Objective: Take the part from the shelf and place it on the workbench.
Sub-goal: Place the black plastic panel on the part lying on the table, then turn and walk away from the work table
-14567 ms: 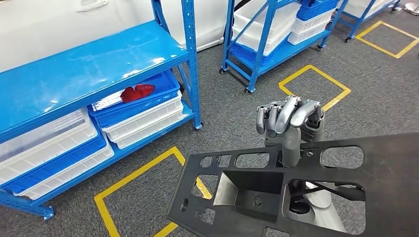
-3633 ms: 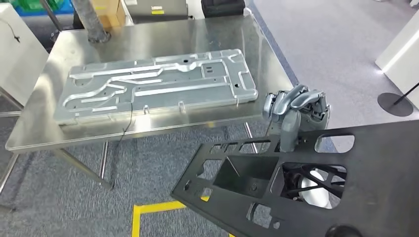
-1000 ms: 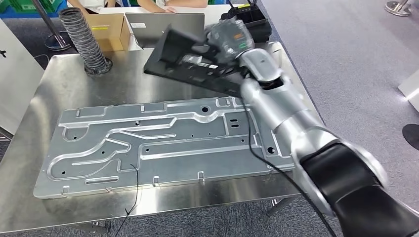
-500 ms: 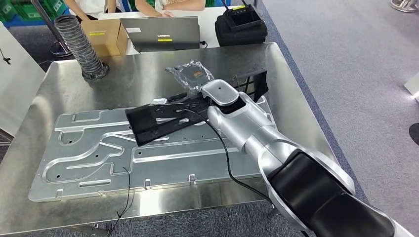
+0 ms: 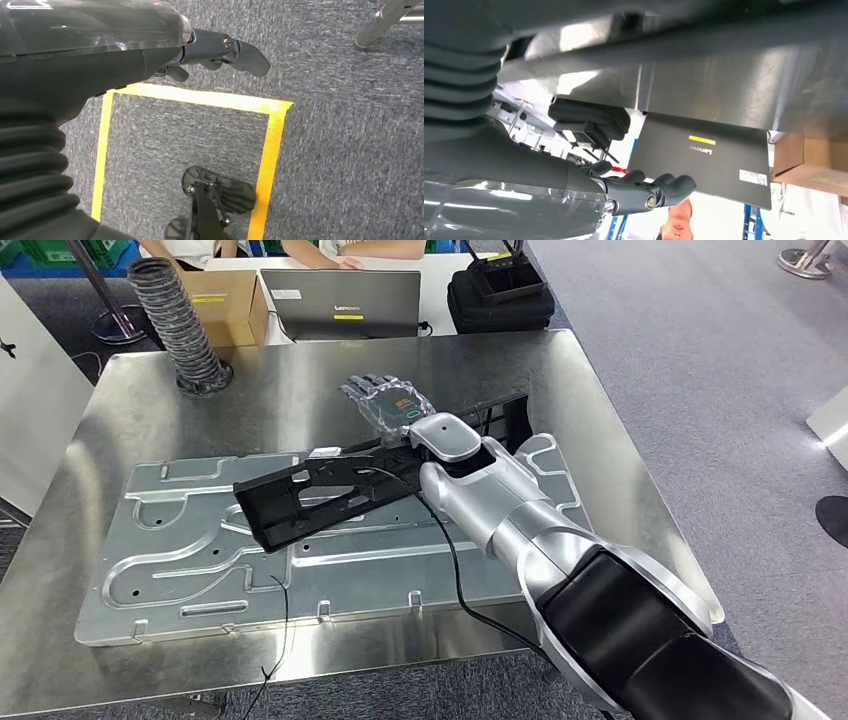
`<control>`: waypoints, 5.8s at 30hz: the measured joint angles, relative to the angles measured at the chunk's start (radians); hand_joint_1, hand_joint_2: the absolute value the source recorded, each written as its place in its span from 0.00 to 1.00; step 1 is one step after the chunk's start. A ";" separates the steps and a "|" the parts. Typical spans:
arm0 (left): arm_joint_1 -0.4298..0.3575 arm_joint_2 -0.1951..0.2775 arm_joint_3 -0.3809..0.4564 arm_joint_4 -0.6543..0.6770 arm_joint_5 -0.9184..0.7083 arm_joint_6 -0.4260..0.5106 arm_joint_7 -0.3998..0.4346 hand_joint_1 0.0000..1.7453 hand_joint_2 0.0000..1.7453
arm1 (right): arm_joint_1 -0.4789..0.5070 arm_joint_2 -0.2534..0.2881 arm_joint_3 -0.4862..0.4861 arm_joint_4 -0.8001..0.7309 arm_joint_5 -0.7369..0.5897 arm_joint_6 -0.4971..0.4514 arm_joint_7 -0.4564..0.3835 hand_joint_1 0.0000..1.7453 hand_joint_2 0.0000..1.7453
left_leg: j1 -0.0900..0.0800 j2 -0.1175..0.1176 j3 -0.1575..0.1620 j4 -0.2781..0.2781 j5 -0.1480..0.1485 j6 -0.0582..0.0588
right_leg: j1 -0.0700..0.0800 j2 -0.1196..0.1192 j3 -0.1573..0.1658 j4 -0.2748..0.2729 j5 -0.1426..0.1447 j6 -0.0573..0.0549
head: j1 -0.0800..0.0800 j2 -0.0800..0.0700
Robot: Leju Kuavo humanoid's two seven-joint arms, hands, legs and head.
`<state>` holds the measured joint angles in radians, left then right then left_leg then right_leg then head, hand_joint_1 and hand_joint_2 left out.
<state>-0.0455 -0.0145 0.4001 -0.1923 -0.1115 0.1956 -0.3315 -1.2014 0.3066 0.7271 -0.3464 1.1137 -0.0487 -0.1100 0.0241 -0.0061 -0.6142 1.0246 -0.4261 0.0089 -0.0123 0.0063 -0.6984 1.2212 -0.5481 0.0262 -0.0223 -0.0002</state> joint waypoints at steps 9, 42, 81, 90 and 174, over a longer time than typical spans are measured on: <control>0.001 -0.004 0.003 0.000 -0.007 -0.001 0.001 0.00 0.00 | -0.041 -0.001 -0.008 0.006 0.013 0.003 0.025 0.00 0.00 | -0.011 -0.002 0.004 -0.001 -0.001 -0.013 | 0.018 -0.002 0.086 -0.194 0.108 -0.034 | 0.000 0.000; 0.001 -0.017 0.055 0.000 -0.014 -0.040 -0.051 0.00 0.00 | 0.051 -0.118 -0.402 -0.318 -0.400 -0.534 -0.307 0.00 0.00 | -0.011 0.001 0.009 -0.001 -0.010 -0.018 | 0.019 -0.008 0.088 -0.217 0.128 -0.041 | 0.000 0.000; 0.015 -0.017 0.184 -0.002 -0.061 -0.072 -0.087 0.00 0.00 | 1.353 -0.197 -1.134 -1.732 -0.274 -0.651 -0.541 0.00 0.00 | -0.008 0.003 -0.009 0.210 -0.094 -0.031 | 0.020 -0.011 0.104 -0.237 0.131 -0.050 | 0.000 0.000; 0.004 -0.028 0.204 -0.008 -0.081 -0.060 -0.070 0.00 0.00 | 1.368 -0.183 -1.225 -1.520 -0.319 -0.649 -0.497 0.00 0.00 | -0.019 0.012 0.139 -0.065 -0.060 0.025 | 0.012 -0.007 0.042 -0.161 0.097 -0.003 | 0.000 0.000; -0.005 -0.041 0.255 -0.012 -0.286 -0.089 -0.061 0.00 0.00 | 1.153 -0.249 -1.526 0.140 0.237 0.053 0.246 0.00 0.00 | -0.012 0.015 -0.037 0.270 -0.114 -0.022 | 0.011 -0.019 0.150 -0.257 0.097 -0.041 | 0.000 0.000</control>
<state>-0.0509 -0.0552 0.6553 -0.2045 -0.3978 0.1065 -0.3920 -0.0487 0.0581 -0.7984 -0.2060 1.3507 0.0044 0.1360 0.0120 0.0087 -0.6510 1.2948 -0.5405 -0.0132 -0.0017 -0.0130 -0.5485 0.9646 -0.4512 -0.0147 -0.0225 -0.0004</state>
